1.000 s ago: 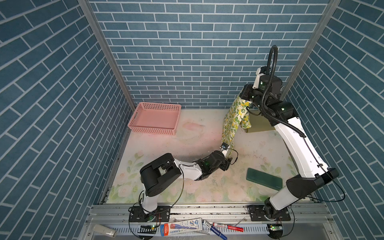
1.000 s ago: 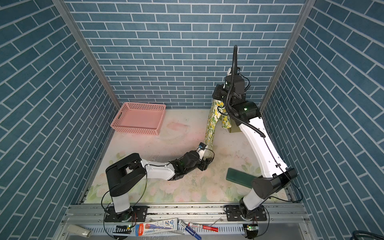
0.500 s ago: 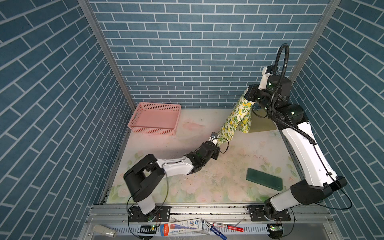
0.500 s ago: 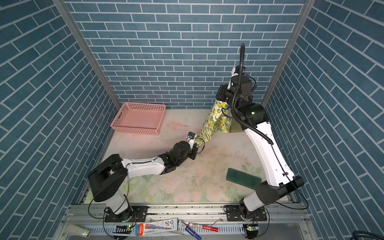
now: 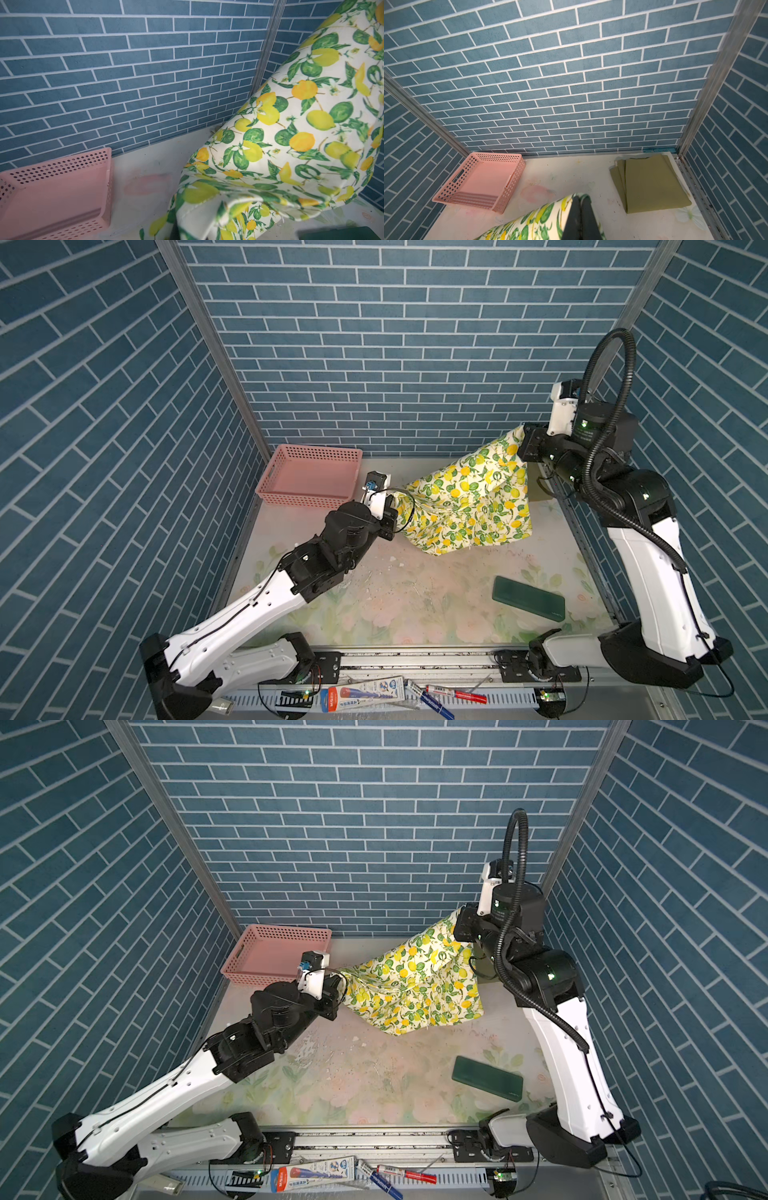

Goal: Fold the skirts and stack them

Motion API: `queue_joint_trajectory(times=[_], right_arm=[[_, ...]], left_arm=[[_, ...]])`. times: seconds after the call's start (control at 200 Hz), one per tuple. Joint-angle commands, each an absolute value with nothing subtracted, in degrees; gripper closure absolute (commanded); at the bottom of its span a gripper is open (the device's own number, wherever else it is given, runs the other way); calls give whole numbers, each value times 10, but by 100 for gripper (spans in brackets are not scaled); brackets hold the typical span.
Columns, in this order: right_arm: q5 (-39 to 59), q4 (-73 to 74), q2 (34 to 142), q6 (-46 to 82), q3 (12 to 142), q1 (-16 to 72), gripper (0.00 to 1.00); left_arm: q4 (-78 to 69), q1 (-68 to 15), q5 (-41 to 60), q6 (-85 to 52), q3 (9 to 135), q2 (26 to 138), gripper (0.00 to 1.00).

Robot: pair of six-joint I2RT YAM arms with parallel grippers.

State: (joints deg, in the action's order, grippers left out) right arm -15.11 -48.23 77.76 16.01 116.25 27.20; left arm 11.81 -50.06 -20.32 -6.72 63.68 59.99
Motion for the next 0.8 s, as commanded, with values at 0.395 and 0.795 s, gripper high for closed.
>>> queue_joint_trajectory(times=[0.395, 0.795], right_arm=[[74, -617, 1247, 217, 1437, 75, 39], [56, -349, 985, 261, 896, 52, 2]], left_arm=[[304, -261, 41, -119, 1038, 1106, 24], [230, -327, -24, -131, 823, 977, 12]])
